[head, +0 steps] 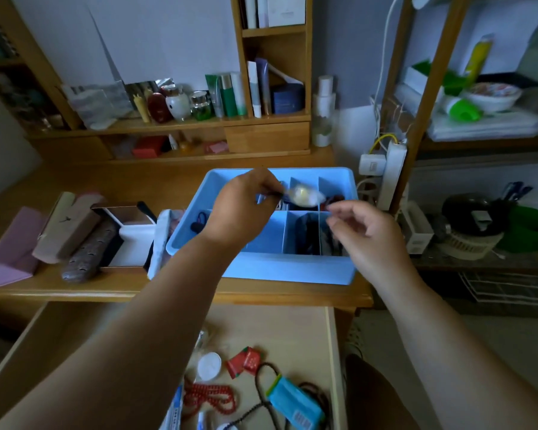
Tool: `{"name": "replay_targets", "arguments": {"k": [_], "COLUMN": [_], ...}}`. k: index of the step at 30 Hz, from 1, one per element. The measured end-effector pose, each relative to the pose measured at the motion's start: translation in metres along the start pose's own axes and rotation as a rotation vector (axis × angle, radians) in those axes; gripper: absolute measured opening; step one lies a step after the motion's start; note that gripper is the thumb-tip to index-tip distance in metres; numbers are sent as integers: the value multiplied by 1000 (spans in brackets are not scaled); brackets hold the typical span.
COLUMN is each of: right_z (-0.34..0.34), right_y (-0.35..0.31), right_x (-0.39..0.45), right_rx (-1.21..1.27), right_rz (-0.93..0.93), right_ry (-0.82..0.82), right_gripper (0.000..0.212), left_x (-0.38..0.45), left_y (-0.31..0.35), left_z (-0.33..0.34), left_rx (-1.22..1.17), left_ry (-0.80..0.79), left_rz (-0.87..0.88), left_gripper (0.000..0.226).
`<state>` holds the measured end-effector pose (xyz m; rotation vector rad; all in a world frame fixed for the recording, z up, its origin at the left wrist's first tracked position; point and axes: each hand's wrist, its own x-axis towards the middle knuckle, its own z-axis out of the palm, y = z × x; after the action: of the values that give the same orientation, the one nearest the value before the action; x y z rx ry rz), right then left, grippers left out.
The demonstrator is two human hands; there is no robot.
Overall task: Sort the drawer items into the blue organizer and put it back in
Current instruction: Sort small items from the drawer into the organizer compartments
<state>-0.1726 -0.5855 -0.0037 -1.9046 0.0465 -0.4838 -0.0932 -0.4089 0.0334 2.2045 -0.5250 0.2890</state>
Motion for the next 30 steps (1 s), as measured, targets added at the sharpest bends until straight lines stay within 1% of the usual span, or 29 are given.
{"name": "replay_targets", "arguments": {"k": [1,2,3,5,8,10,13,15,18,20,21,22,24,25,26,27,28,29,30], "right_z": [1,2,3,6,11,13,15,16,17,16,16,15,17,21,28,36,45,55,64], "right_y": [-3,-5,-6,-3,8,14,19,20,21,20,20,20,21,22,24,28,34,40,46], "right_x": [6,12,16,21,20,17,12,10,8,6,4,0,-12,-23,-36,-52,-69,-86,-101], "right_rx": [37,56,58,4,-134,-214,-360,-470,-590,-604,-597,-586,-570,-561,-541,-515,-503,-511,-542], "right_rz": [34,52,55,31,-17,-61,-202,-278,-348,-363,-379,-407,-498,-562,-622,-668,-683,-661,-582], "right_ry": [-8,-13,-17,-18,-6,-20,-38,-62,-97,-97,-76,-40,33,41,21,-33,-112,-208,-323], "right_gripper": [23,25,26,23,17,16,16,14,14,14,13,13,15,15,15,14,12,10,9], "left_x": [-1,0,1,6,15,18,15,12,5,-9,-19,-31,-63,-83,-106,-131,-157,-183,-207], "left_y": [1,2,3,3,1,-4,-16,-24,-28,-26,-24,-24,-31,-38,-47,-59,-73,-89,-105], "left_z": [-5,-7,-8,-2,10,18,31,35,33,26,20,14,1,-4,-7,-8,-8,-7,-5], "left_rx": [-54,-55,-7,96,127,204,342,356,414,262,178,117,70,66,65,69,83,109,141], "left_ry": [-37,-86,-136,-197,-248,-319,-450,-490,-529,-478,-394,-263,15,90,109,89,50,8,-28], "left_rz": [40,86,134,199,253,259,190,165,196,185,179,197,278,296,287,247,170,66,-48], "left_gripper": [34,39,39,31,21,20,21,27,41,48,49,47,37,31,27,24,23,23,23]}}
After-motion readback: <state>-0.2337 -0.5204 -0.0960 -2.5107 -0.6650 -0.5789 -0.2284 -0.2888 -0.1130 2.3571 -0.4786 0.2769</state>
